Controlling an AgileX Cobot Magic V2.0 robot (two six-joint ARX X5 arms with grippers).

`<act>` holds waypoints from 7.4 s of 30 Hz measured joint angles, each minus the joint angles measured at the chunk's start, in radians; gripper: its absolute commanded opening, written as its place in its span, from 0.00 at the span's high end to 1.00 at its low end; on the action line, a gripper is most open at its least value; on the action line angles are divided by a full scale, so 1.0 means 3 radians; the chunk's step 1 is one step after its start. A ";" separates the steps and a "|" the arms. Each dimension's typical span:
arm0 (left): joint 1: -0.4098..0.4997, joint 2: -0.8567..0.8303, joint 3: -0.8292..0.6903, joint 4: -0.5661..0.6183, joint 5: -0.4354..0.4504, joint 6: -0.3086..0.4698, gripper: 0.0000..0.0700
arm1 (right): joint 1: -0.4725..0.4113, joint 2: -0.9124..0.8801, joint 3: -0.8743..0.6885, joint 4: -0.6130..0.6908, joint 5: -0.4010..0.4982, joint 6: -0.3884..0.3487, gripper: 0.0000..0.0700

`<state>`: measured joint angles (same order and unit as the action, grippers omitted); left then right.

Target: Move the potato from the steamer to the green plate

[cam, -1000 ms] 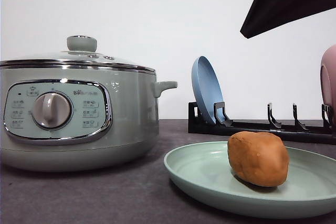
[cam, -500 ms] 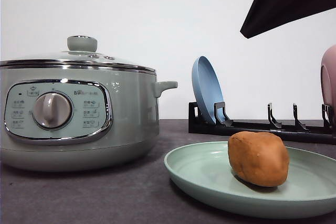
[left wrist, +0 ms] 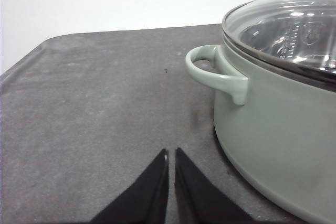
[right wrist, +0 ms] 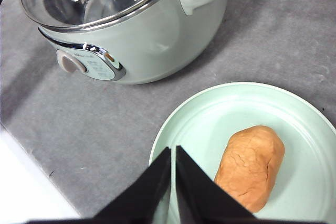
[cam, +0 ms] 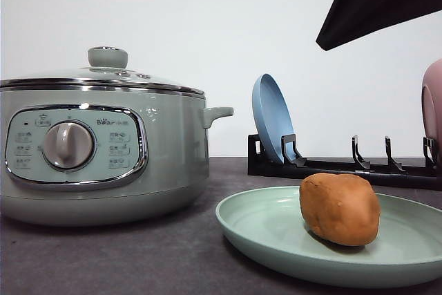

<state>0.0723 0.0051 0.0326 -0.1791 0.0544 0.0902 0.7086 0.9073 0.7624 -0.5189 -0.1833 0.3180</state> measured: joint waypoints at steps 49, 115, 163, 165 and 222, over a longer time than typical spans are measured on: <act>0.0000 0.0000 0.0000 -0.0001 0.0000 0.0000 0.98 | -0.2347 -0.2671 -0.2267 0.1920 0.0087 -0.0974 1.00; 0.0000 0.0000 0.0000 0.0000 0.0000 0.0000 0.98 | -0.2347 -0.3005 -0.2487 0.1195 0.0100 -0.0962 1.00; 0.0000 0.0000 0.0000 0.0000 0.0000 0.0000 0.98 | -0.2347 -0.3004 -0.2487 0.1196 0.0100 -0.0962 1.00; 0.0000 0.0000 0.0000 0.0000 0.0000 0.0000 0.98 | -0.2347 -0.3005 -0.2487 0.1196 0.0100 -0.0962 1.00; 0.0000 0.0000 0.0000 -0.0001 0.0000 0.0000 0.98 | -0.2347 -0.3004 -0.2487 0.1196 0.0100 -0.0962 1.00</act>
<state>0.0723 0.0051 0.0326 -0.1794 0.0544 0.0902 0.0044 0.0062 0.0162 -0.1600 -0.1532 0.0296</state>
